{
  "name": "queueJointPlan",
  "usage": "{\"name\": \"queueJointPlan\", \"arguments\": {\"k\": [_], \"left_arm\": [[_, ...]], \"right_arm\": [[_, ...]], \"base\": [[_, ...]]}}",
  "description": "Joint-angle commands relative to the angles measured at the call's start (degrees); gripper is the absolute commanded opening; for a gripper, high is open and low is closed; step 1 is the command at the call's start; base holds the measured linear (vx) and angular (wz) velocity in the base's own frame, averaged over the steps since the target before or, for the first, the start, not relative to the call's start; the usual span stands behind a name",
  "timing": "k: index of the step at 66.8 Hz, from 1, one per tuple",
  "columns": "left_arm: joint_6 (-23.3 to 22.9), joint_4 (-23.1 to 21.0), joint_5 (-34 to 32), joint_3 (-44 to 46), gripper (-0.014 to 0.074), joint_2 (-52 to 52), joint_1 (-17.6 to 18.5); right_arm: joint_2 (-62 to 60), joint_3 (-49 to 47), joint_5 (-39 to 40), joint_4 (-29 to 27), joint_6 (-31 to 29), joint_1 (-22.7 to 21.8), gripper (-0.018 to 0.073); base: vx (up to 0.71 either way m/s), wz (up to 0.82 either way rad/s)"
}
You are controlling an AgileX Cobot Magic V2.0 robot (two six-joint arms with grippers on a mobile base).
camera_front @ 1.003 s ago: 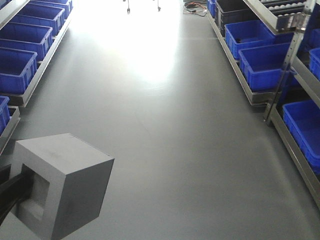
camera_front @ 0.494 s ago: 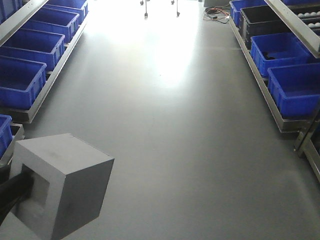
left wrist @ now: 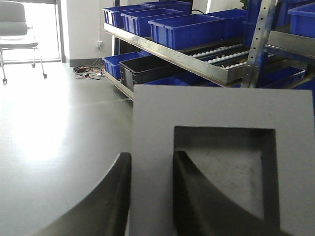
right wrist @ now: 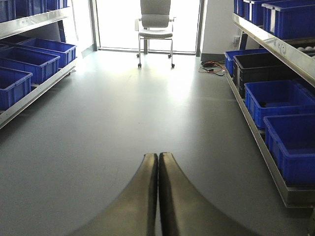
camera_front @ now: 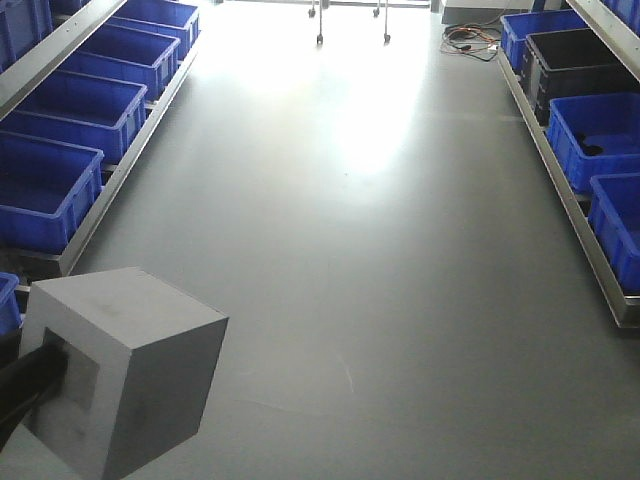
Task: Sort gray base to blue bin
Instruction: 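Drive down the aisle between blue bin shelves, then turn and stop facing the large empty blue bin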
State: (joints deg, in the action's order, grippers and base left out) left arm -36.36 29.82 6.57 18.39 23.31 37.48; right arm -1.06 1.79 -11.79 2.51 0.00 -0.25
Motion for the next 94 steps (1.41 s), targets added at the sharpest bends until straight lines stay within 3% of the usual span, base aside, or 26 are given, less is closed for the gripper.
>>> {"name": "queueJointPlan", "arguments": {"k": [1,32,94], "left_arm": [[-0.42,0.0,-5.56,1.72,-0.0007,0.26,0.49],[-0.42,0.0,-5.56,1.72,-0.0007,0.26,0.49],[-0.42,0.0,-5.56,1.72,-0.0007,0.26,0.49]], "right_arm": [[-0.43,0.32,4.54,0.49,-0.69,-0.04,-0.0005],[-0.43,0.32,4.54,0.49,-0.69,-0.04,-0.0005],[-0.43,0.32,4.53,0.49,-0.69,-0.04,-0.0005]], "base": [[0.43,0.08],[0.41,0.28],[0.27,0.88]]}}
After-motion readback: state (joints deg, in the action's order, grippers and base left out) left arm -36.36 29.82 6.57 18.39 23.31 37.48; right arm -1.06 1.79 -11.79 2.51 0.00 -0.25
